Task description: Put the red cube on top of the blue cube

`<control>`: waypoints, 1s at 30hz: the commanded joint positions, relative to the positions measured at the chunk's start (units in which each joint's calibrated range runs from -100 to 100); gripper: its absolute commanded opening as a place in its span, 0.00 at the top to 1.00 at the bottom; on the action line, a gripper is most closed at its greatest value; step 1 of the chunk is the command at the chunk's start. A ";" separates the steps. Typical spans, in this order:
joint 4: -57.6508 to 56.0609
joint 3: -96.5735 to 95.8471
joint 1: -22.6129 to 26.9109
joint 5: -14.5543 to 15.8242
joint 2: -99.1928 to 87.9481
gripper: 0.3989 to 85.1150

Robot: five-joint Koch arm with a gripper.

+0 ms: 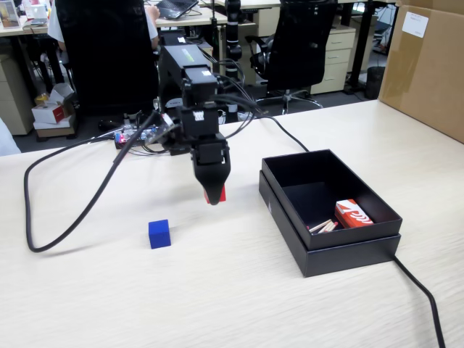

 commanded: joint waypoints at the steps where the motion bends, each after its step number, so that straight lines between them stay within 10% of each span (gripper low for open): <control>1: 0.30 1.43 -1.17 -2.39 -7.29 0.99; 14: 5.91 -0.11 -7.03 -8.79 -8.33 0.99; 30: 10.75 0.25 -9.28 -9.23 1.54 0.99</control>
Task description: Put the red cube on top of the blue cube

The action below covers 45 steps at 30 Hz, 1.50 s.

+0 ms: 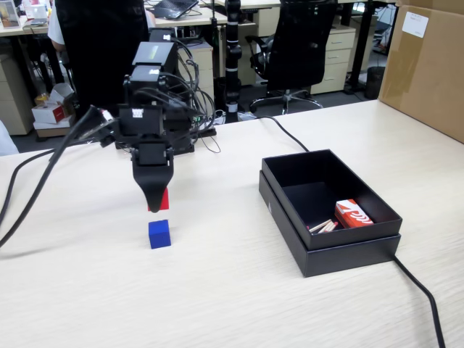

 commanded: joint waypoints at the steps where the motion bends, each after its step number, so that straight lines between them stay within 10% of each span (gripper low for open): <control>1: 2.47 2.71 -0.44 -0.29 -0.56 0.99; 45: 5.49 0.45 -0.44 0.29 5.75 0.99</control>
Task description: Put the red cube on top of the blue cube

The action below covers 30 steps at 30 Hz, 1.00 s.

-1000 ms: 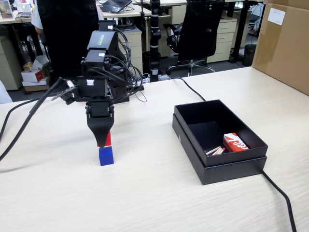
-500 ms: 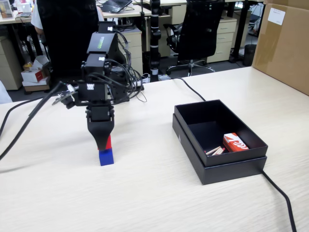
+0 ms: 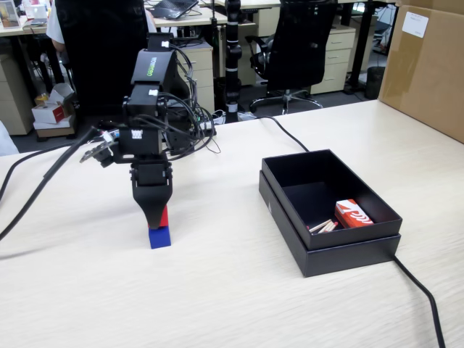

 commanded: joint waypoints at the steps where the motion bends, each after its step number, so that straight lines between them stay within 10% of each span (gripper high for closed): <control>1: 2.47 1.72 0.05 0.24 -1.11 0.99; 25: 2.47 6.62 0.00 0.98 -0.42 0.99; 28: 2.47 4.44 0.00 1.07 -0.08 0.64; 30: 2.47 3.99 0.00 1.07 0.04 0.57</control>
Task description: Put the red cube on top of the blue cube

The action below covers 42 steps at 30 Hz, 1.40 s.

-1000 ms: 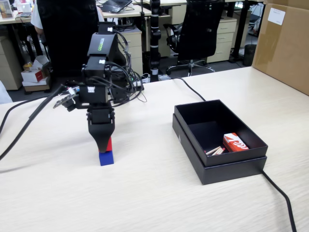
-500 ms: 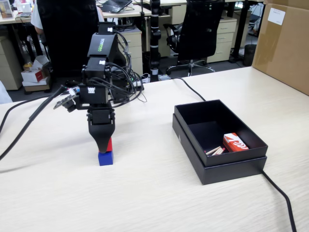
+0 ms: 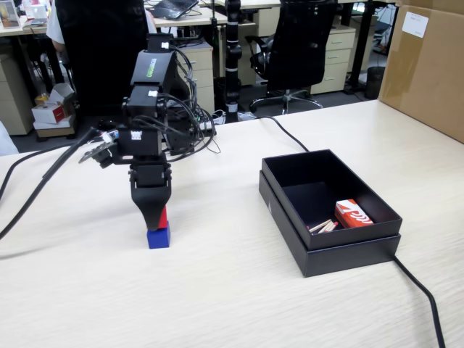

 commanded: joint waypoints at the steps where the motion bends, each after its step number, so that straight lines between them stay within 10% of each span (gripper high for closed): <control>1: 2.47 2.53 0.00 0.34 -1.26 0.54; 19: 3.25 -1.00 0.34 0.59 -7.34 0.41; 42: 16.47 -46.15 7.28 8.16 -74.92 0.44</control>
